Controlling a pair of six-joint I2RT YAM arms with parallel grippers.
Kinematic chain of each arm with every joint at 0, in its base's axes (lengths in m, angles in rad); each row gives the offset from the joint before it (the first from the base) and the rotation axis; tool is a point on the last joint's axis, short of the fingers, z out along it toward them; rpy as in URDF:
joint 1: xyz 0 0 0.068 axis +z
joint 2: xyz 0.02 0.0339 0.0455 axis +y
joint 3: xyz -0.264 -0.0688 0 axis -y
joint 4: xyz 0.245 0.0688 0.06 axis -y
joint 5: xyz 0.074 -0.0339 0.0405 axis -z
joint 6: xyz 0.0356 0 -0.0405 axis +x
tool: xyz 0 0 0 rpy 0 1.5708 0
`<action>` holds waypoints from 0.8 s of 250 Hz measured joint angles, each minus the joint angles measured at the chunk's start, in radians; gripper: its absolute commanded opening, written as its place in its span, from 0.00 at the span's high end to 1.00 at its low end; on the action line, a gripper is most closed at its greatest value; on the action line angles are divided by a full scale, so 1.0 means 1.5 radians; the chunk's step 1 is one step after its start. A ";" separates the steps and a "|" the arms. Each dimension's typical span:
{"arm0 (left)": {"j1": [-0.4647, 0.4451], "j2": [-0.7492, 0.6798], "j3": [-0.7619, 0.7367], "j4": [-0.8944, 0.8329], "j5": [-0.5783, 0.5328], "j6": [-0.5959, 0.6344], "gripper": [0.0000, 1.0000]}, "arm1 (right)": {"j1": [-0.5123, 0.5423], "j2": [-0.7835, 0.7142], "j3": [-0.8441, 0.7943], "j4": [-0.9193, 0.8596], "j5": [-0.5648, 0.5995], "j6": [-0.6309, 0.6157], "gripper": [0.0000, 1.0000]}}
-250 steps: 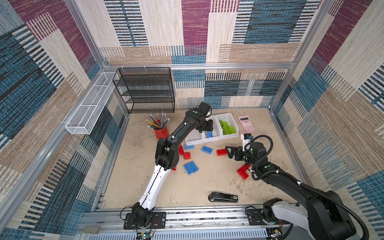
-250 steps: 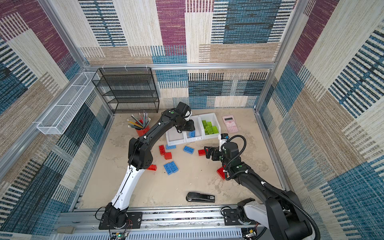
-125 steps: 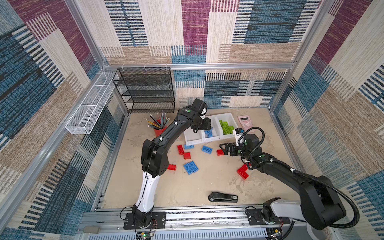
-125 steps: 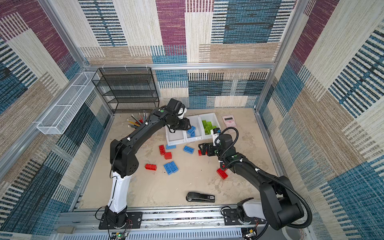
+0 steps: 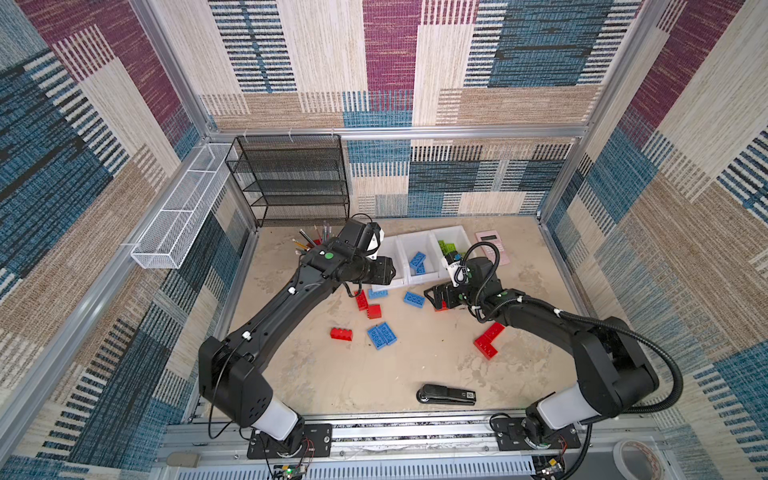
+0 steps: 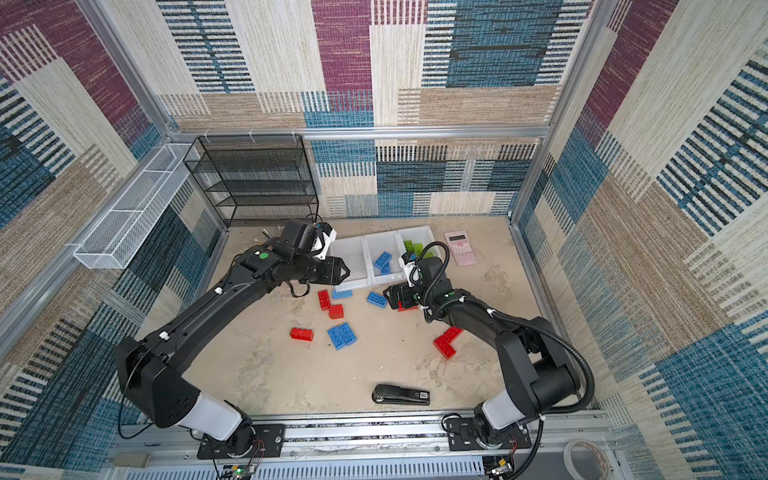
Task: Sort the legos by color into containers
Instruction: 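Withdraw the left gripper while the right gripper moves to a blue brick by the bin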
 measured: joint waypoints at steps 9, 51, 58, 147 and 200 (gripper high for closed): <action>0.002 -0.025 -0.022 -0.001 -0.001 0.002 0.41 | 0.004 0.013 0.009 -0.004 0.001 -0.008 0.00; 0.013 -0.125 -0.120 -0.007 -0.018 0.016 0.41 | 0.017 0.062 0.046 -0.019 0.002 -0.037 0.00; 0.016 -0.136 -0.134 -0.009 -0.021 0.018 0.41 | 0.018 0.068 0.052 -0.022 0.002 -0.040 0.00; 0.025 -0.210 -0.260 -0.008 -0.038 0.037 0.40 | 0.041 0.160 0.128 -0.044 0.019 -0.094 0.05; 0.035 -0.215 -0.267 -0.003 -0.030 0.037 0.40 | 0.069 0.214 0.172 -0.058 0.030 -0.117 0.22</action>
